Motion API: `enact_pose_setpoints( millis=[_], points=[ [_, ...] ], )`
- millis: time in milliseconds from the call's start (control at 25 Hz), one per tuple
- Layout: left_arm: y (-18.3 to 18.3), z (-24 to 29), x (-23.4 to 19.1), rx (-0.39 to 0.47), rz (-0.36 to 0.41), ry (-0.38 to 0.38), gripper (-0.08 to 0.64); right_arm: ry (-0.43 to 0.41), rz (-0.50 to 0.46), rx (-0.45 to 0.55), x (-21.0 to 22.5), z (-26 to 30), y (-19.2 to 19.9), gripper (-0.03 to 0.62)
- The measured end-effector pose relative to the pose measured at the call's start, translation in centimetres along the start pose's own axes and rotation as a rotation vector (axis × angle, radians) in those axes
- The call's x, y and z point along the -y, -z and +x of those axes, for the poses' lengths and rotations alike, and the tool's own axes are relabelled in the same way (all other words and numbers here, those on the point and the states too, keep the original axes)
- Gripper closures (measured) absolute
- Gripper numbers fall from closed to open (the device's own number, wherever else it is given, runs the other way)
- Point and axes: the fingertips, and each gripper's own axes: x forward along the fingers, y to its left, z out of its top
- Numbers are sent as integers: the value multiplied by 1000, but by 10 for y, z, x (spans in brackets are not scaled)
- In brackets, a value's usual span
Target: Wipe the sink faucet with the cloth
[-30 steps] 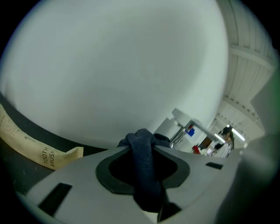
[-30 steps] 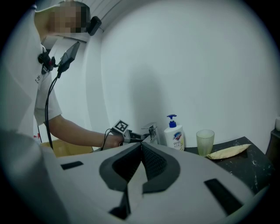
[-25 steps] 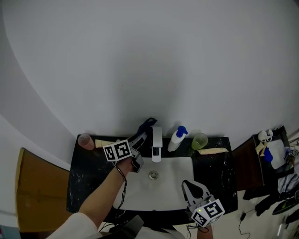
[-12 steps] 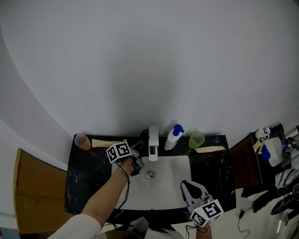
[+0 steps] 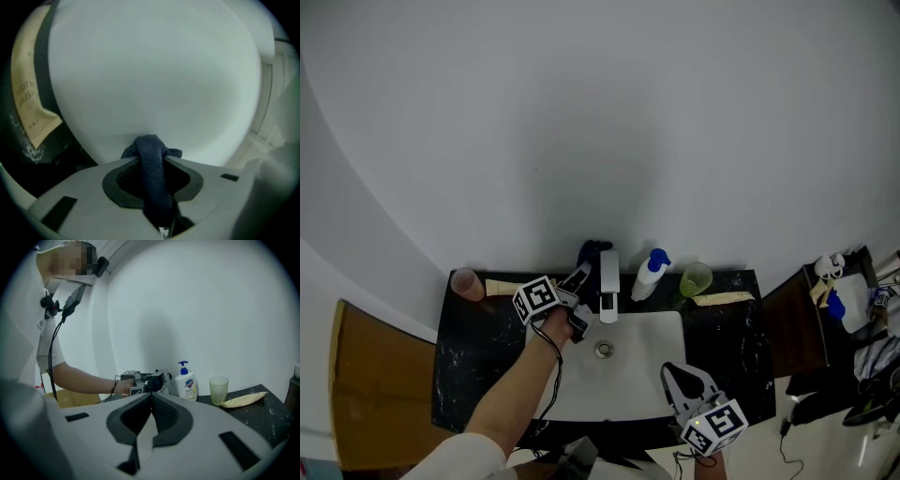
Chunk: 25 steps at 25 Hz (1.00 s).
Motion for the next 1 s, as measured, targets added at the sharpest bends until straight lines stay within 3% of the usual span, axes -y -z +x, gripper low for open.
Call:
enact_pose_setpoints(
  millis=[200, 400, 600, 720, 840, 1000],
  points=[
    [12, -5, -39, -28, -80, 2, 451, 10, 5, -20, -2, -2, 8, 586],
    [16, -12, -47, -48, -34, -23, 451, 13, 2, -35, -2, -2, 10, 586],
    [-8, -10, 38, 53, -40, 194, 451, 8, 0, -27, 1, -1, 5, 586],
    [-7, 0, 59, 56, -17, 244, 451, 8, 3, -29, -1, -1, 5, 586],
    [-8, 3, 27, 51, -11, 178, 451, 9, 8, -27, -2, 3, 5, 586],
    [7, 1, -36, -38, 29, -16, 451, -2, 5, -34, -7, 21, 11, 586]
  ],
)
